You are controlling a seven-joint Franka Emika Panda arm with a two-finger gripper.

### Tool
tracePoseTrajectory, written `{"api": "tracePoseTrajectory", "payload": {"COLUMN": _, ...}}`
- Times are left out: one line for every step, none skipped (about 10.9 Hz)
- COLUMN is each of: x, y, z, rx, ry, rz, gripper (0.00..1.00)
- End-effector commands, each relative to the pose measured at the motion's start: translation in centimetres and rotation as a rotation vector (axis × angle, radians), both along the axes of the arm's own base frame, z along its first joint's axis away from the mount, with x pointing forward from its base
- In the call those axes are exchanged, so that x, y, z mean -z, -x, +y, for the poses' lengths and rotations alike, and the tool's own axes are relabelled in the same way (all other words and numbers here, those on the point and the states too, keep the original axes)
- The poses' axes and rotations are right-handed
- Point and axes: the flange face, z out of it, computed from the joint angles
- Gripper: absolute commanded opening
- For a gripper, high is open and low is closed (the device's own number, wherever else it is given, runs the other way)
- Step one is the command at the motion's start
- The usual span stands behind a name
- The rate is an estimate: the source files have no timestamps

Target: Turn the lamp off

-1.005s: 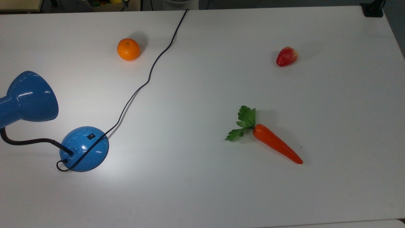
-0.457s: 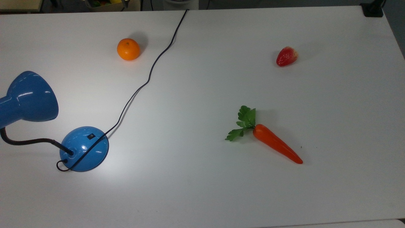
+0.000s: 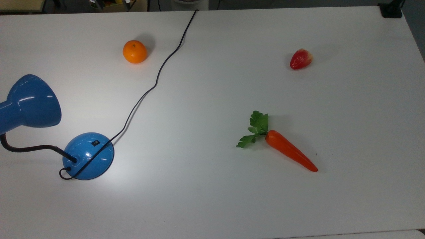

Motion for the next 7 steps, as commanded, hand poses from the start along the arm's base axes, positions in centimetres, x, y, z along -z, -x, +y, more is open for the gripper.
{"api": "tracePoseTrajectory", "payload": {"x": -0.6, "y": 0.9, "z": -0.6, "rx": 0.024, "ry": 0.003, "rz": -0.002, "gripper": 0.3}}
{"api": "tracePoseTrajectory", "payload": {"x": -0.5, "y": 0.9, "z": -1.1, "rx": 0.034, "ry": 0.002, "rz": -0.005, "gripper": 0.23}}
{"api": "tracePoseTrajectory", "payload": {"x": -0.5, "y": 0.8, "z": -1.5, "rx": 0.042, "ry": 0.002, "rz": -0.015, "gripper": 0.19}}
{"api": "tracePoseTrajectory", "payload": {"x": -0.3, "y": 0.6, "z": -2.0, "rx": 0.052, "ry": 0.004, "rz": -0.03, "gripper": 0.16}}
{"api": "tracePoseTrajectory", "payload": {"x": -0.4, "y": 0.4, "z": -2.8, "rx": 0.073, "ry": -0.012, "rz": -0.06, "gripper": 0.15}}
{"api": "tracePoseTrajectory", "payload": {"x": -0.5, "y": 0.3, "z": -4.0, "rx": 0.1, "ry": -0.02, "rz": -0.089, "gripper": 0.14}}
{"api": "tracePoseTrajectory", "payload": {"x": -0.6, "y": 0.2, "z": -4.7, "rx": 0.115, "ry": -0.022, "rz": -0.112, "gripper": 0.14}}
